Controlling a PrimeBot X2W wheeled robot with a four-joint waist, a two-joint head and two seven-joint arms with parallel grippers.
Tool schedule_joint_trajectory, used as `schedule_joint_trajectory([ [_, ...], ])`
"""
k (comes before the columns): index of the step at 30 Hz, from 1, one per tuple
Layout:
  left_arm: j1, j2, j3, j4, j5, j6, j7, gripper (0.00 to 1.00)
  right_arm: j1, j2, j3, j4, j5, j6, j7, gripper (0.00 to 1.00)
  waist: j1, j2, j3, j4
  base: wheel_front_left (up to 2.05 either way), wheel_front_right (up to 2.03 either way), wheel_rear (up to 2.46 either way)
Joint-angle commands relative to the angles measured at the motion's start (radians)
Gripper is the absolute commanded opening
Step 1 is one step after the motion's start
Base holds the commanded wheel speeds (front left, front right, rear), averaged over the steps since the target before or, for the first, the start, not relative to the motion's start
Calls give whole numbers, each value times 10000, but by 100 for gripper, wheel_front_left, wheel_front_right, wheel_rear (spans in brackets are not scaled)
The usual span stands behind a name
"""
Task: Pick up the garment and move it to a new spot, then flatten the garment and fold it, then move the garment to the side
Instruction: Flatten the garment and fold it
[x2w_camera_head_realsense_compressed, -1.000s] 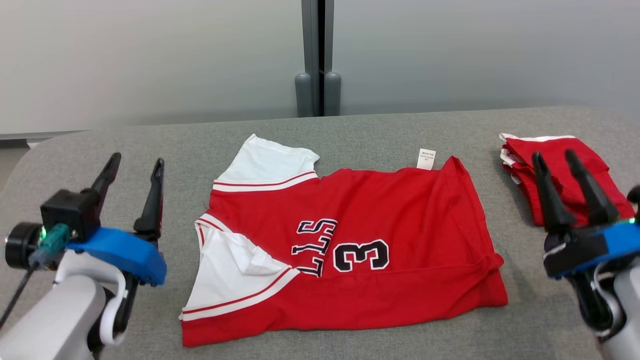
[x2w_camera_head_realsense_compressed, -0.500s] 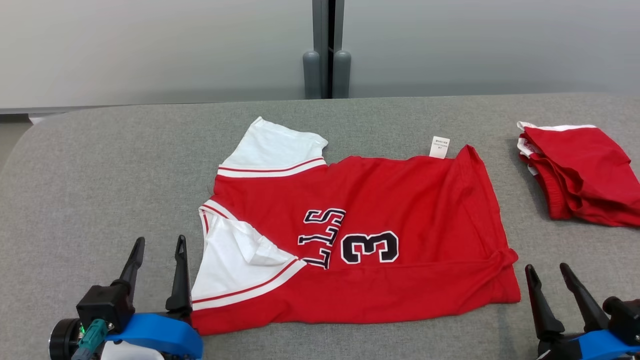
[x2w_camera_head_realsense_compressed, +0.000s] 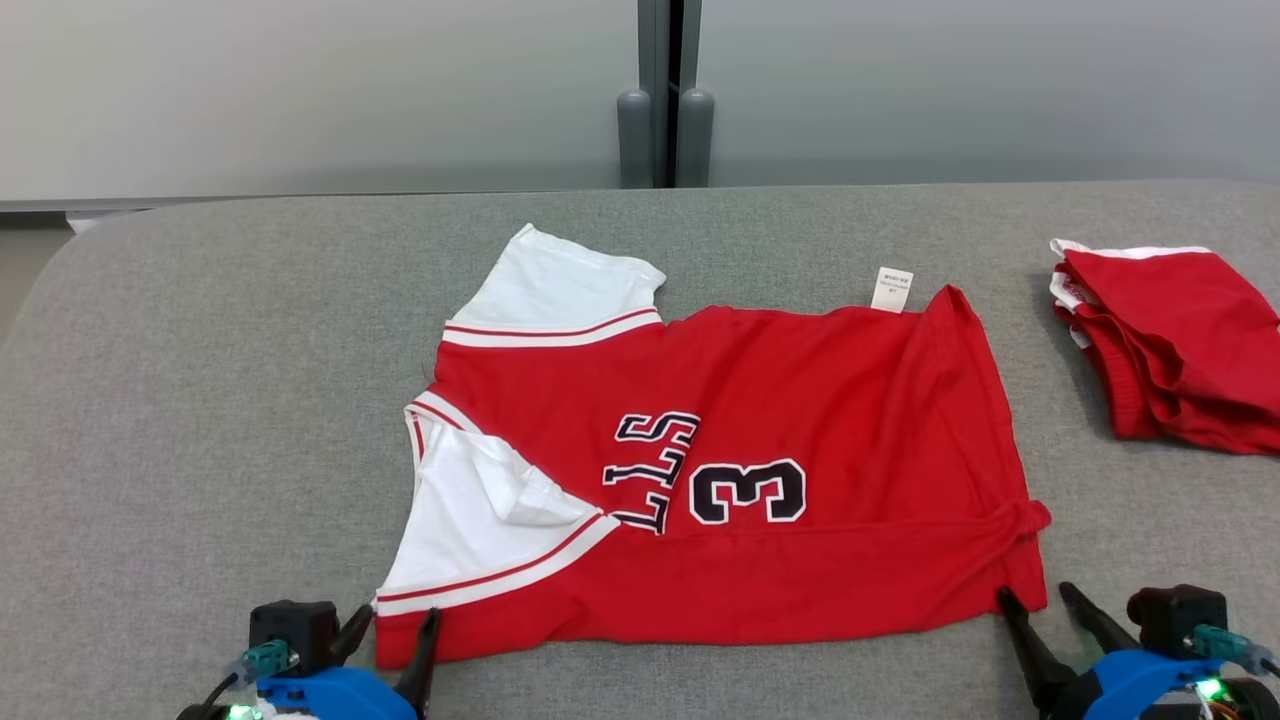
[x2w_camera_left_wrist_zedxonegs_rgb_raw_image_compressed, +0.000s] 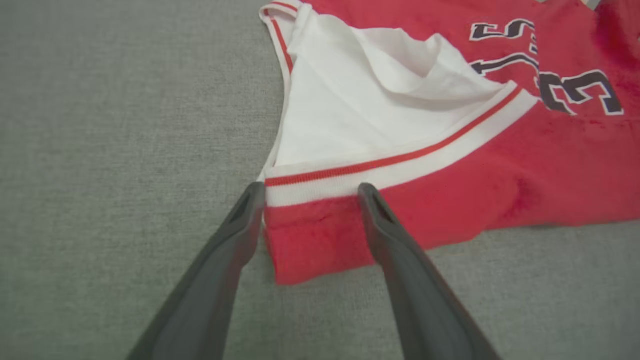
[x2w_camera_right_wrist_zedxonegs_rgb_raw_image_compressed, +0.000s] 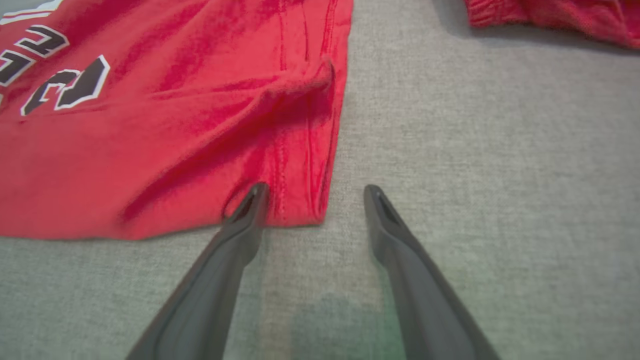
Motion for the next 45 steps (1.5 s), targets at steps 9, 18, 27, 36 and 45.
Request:
schedule_joint_trajectory([
  [9,-168,40,-70,723,-556,-86,1140,100,-667,-51,758,627,462,1,80,71,0,0,55,-65,0,0,0],
  [18,-297,21,29,744,-882,-402,1220,0,-963,-260,1239,743,1107,0,-33,0,0,0,47,-85,0,0,0],
  [27,214,686,234,-171,-1106,-217,1453,0,-79,-1513,1957,-1062,2671,1,970,0,0,0,-81,-100,0,0,0],
  [36,1069,1655,71,-1935,-1546,142,2828,0,1132,-2973,1981,-2957,4173,0,2591,0,0,0,-87,-105,0,0,0],
  [45,1764,2296,198,-3078,-1993,828,3701,0,1787,-3095,1206,-2951,4298,-8,3572,0,0,0,-65,-40,0,0,0],
])
